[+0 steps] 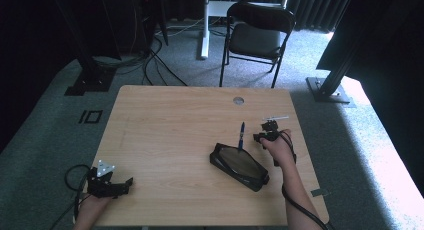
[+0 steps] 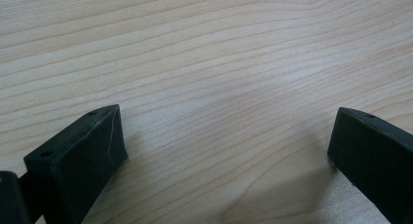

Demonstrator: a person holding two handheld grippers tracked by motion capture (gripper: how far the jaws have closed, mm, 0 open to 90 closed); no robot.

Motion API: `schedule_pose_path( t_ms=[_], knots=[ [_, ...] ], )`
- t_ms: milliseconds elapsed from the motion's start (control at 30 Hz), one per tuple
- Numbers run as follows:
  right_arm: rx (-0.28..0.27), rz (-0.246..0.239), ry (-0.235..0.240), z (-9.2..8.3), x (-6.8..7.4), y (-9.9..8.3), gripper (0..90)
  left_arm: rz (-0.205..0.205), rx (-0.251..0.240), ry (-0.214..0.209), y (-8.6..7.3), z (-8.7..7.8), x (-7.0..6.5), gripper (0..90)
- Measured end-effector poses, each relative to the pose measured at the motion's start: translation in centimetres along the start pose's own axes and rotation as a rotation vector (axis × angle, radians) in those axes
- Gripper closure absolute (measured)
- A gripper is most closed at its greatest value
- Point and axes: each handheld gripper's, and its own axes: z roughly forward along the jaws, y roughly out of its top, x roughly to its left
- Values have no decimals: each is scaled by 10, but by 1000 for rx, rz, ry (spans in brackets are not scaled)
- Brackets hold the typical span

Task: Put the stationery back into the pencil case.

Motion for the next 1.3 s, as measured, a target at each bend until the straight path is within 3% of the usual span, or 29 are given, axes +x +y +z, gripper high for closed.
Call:
schedule_pose_path(
  t_ms=[33, 400, 633, 900, 1300],
  knots=[
    [-9, -23, 0, -9, 0, 1, 685, 0, 0, 0, 0, 0, 0, 6],
    [-46, -91, 41, -41, 5, 7, 685, 0, 0, 0, 0, 0, 0, 5],
    [-98, -172, 102, -71, 24, 13, 685, 0, 0, 0, 0, 0, 0, 5],
    [-137, -238, 169, -92, 43, 15, 685, 0, 0, 0, 0, 0, 0, 5],
    [-137, -358, 266, -112, 65, 10, 685, -2, -2, 0, 0, 0, 0, 5]
  ],
)
